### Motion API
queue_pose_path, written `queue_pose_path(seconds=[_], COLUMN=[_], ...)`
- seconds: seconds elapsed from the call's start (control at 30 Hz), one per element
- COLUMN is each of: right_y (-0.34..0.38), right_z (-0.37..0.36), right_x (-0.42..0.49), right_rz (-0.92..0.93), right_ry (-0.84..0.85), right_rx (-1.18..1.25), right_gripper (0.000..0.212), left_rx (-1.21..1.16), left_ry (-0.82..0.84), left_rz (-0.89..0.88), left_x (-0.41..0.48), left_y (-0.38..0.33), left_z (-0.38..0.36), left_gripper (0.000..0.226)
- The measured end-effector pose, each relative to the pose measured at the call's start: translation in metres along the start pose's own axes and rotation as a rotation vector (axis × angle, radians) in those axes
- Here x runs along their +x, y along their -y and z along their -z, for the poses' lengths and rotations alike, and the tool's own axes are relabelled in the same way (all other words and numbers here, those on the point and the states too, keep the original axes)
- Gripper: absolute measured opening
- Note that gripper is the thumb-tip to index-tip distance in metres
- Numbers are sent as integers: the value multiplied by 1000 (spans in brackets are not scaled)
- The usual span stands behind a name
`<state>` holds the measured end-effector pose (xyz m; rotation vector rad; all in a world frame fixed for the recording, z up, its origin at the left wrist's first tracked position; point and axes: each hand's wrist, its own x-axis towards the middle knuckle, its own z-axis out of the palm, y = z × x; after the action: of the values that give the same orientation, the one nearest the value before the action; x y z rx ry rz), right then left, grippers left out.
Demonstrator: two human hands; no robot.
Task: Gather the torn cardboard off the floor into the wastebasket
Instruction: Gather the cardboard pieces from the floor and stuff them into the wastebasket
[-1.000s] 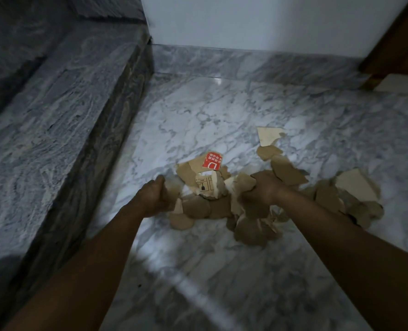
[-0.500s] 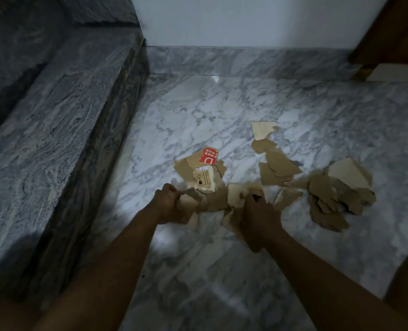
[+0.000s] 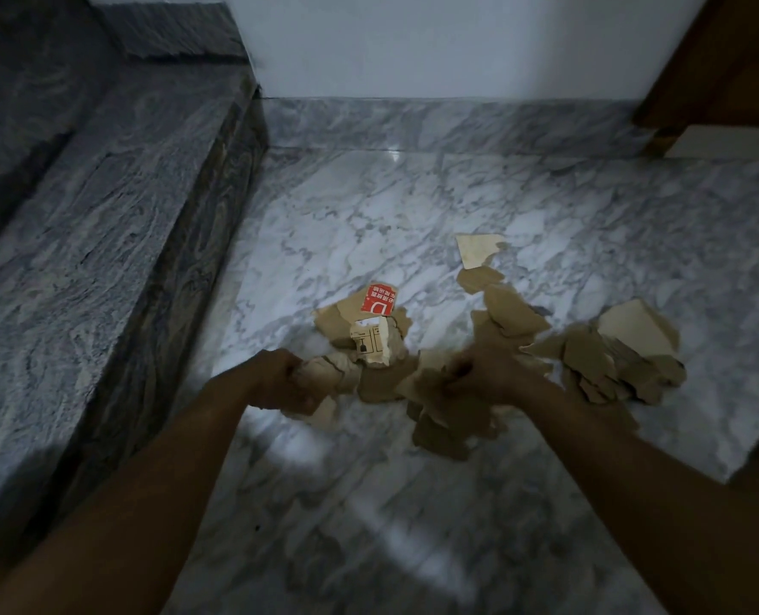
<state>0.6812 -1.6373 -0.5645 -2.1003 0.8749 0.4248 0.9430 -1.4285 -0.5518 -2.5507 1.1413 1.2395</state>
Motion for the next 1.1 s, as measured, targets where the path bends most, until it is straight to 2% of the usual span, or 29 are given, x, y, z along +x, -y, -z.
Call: queue_pose_path(seconds=[0.07, 0.17, 0.23, 0.3, 0.4, 0.5, 0.7, 0.77, 0.83, 0.97, 1.1], right_y=[0, 0, 2, -1, -5, -7, 3, 8, 9, 0, -14], right_z=[18, 27, 14, -9, -28, -22, -5, 5, 17, 50, 71], right_x=[11, 33, 39, 40, 43, 45, 36, 34, 32, 21, 3], right_rz=[42, -12, -76, -119, -129, -106, 55, 55, 23, -11, -58], right_ry=[-59, -76, -15, -41, -137, -132, -391, -387, -388, -372, -166], right_rx=[-6, -87, -222, -376, -465, -334, 142, 294, 406, 332, 84], right_gripper=[21, 24, 57, 87, 96, 86, 35, 31, 38, 47, 54], left_rx=[50, 48, -25, -149, -297, -317, -308, -334, -342, -308, -99], left_ry=[92, 148, 113, 88, 106, 112, 100, 136, 176, 253, 258], left_rz=[14, -14, -81, -123, -127, -140, -150, -161, -189, -221, -265], left_x=[-3, -7, -7, -7, -6, -4, -1, 1, 0, -7, 1], left_y=[0, -9, -13, -12, -7, -6, -24, -27, -30, -50, -81], left_z=[9, 6, -6, -18, -26, -28, -20, -17, -14, -7, -30], left_gripper=[33, 33, 38, 45, 38, 41, 37, 32, 26, 22, 30])
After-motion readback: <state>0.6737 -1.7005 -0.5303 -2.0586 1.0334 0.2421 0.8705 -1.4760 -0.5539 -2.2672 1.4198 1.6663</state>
